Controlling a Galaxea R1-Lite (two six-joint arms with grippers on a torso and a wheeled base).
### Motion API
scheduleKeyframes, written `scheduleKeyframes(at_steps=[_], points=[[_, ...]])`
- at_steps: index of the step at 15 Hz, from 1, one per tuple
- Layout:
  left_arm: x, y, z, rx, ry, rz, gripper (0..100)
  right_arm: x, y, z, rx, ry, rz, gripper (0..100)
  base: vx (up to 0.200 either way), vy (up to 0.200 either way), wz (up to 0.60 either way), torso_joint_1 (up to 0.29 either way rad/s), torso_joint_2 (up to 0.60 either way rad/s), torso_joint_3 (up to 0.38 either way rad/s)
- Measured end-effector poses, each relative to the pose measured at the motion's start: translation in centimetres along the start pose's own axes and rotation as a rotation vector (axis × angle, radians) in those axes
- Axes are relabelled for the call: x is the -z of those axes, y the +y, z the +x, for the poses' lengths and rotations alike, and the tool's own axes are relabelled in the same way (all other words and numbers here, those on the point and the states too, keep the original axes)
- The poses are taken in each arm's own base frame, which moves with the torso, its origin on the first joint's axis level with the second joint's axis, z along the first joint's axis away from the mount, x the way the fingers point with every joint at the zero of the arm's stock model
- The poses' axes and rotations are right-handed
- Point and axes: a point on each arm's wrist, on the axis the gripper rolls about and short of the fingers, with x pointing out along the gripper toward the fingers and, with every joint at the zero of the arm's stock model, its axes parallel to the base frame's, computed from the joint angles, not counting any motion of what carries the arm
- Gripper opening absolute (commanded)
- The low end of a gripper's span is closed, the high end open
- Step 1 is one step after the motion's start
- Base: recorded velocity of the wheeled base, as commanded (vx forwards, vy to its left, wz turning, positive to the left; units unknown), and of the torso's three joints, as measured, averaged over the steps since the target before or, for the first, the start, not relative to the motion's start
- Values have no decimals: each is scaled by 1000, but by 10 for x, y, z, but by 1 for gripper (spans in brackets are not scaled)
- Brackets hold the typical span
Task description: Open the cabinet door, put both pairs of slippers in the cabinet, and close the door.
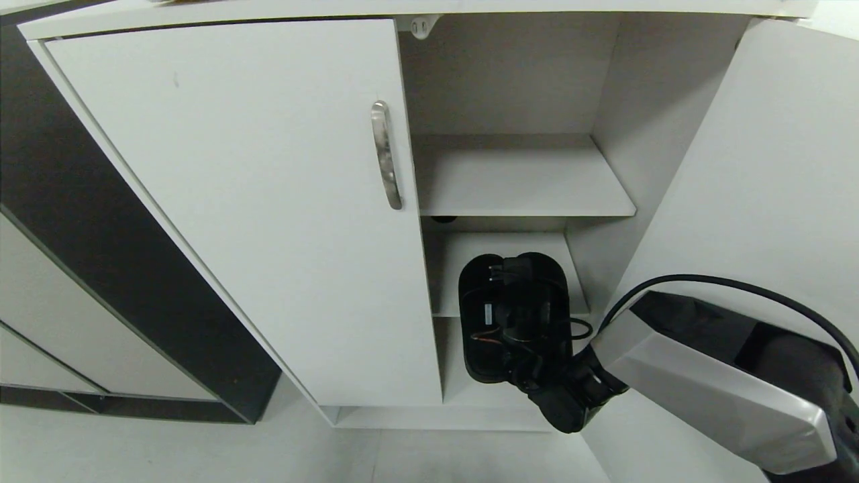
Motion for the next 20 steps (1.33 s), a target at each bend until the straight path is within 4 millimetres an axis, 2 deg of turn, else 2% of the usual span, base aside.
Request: scheduleKeyframes(at_steps=[6, 11, 14, 20], points=[[0, 0, 0, -3, 0, -1, 0, -6, 1, 46, 57, 10, 2, 0, 0, 0, 0, 0, 0, 0], [0, 0, 0, -8, 0, -1, 0, -20, 0, 77, 61, 34, 60, 0, 0, 0, 0, 0, 0, 0], [0, 0, 0, -7, 0, -2, 0, -27, 1, 89, 61, 26, 71, 0, 0, 0, 0, 0, 0, 0], [0, 0, 0, -7, 0, -1, 0, -14, -4, 101, 60, 65, 43, 0, 0, 0, 0, 0, 0, 0]])
